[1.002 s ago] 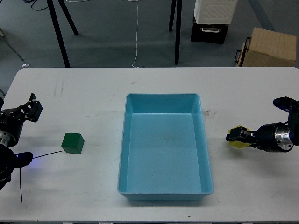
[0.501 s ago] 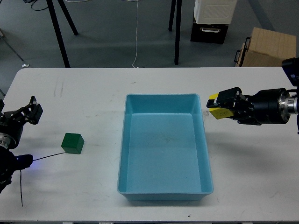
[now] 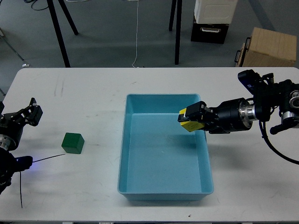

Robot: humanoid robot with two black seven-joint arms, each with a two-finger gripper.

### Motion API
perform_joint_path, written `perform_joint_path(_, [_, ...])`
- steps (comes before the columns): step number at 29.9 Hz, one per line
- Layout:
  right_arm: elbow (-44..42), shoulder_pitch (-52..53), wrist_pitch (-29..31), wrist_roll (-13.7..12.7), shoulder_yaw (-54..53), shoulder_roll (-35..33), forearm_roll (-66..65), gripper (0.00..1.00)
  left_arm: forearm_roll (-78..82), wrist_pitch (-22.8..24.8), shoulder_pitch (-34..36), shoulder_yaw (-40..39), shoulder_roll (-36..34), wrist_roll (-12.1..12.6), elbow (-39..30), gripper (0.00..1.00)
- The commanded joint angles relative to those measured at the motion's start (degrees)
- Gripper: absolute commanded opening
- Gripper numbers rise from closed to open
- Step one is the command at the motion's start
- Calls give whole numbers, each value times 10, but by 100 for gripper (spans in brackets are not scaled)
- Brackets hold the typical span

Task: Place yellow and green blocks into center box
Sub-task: 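Lift the yellow cube and carry it over the blue tub, then open the right gripper to drop the yellow cube into the tub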

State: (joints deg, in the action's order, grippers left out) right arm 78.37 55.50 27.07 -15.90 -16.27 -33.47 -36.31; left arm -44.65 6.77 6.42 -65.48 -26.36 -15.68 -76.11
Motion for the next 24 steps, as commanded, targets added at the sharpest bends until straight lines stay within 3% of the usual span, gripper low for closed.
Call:
perform_joint_path(1, [-23, 1, 0, -1, 1, 31, 0, 50, 0, 0, 0, 0, -1, 0, 0, 100])
perform_joint_path(8, [-24, 4, -1, -1, 0, 43, 2, 61, 0, 0, 0, 0, -2, 0, 0, 100])
perform_joint_path(9, [-24, 5, -1, -1, -1, 43, 3, 65, 0, 0, 0, 0, -1, 0, 0, 100])
perform_joint_path(12, [-23, 7, -1, -1, -1, 42, 4, 94, 0, 0, 0, 0, -1, 0, 0, 100])
perform_joint_path(24, [-26, 9, -4, -5, -8, 36, 4, 98, 0, 0, 1, 0, -2, 0, 0, 100])
